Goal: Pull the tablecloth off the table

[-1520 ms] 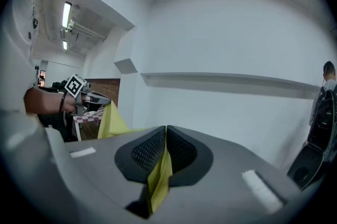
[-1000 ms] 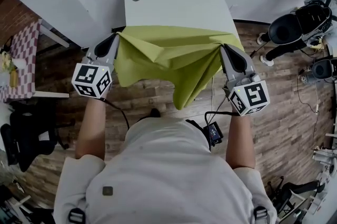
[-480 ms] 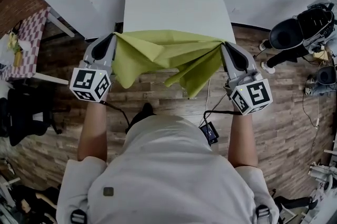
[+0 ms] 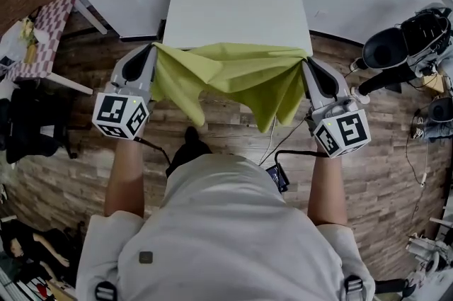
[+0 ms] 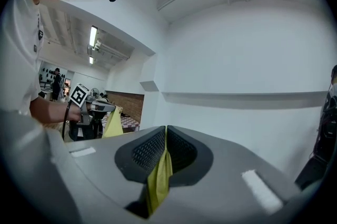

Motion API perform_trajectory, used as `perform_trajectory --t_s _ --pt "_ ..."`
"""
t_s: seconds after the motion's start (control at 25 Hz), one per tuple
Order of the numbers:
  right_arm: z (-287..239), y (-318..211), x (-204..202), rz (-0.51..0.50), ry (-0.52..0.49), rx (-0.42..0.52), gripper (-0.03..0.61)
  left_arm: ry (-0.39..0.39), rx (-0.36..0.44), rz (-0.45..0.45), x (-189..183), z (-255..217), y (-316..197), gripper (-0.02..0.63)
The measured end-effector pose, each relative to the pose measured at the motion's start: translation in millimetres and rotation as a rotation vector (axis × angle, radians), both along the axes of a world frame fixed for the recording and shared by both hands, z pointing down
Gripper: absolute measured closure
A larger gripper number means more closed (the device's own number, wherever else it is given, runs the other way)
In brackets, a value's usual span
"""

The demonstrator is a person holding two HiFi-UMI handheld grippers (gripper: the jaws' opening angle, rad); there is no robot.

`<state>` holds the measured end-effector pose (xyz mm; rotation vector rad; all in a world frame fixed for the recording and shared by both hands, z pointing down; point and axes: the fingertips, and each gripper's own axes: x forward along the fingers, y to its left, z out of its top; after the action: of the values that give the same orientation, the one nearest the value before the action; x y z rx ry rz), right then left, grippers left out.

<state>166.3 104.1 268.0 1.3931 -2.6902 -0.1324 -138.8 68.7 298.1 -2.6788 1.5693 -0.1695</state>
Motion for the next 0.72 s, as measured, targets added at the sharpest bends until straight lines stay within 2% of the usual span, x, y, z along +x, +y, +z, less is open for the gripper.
perform_trajectory --t_s 0.28,0.72 --pt "2 21 11 -0.006 -0.003 0.006 0.557 -0.008 0.005 0.001 12 -7 27 0.606" --pt "23 39 14 0.031 -0.012 -0.005 0.557 0.027 0.016 0.038 30 -2 52 0.606"
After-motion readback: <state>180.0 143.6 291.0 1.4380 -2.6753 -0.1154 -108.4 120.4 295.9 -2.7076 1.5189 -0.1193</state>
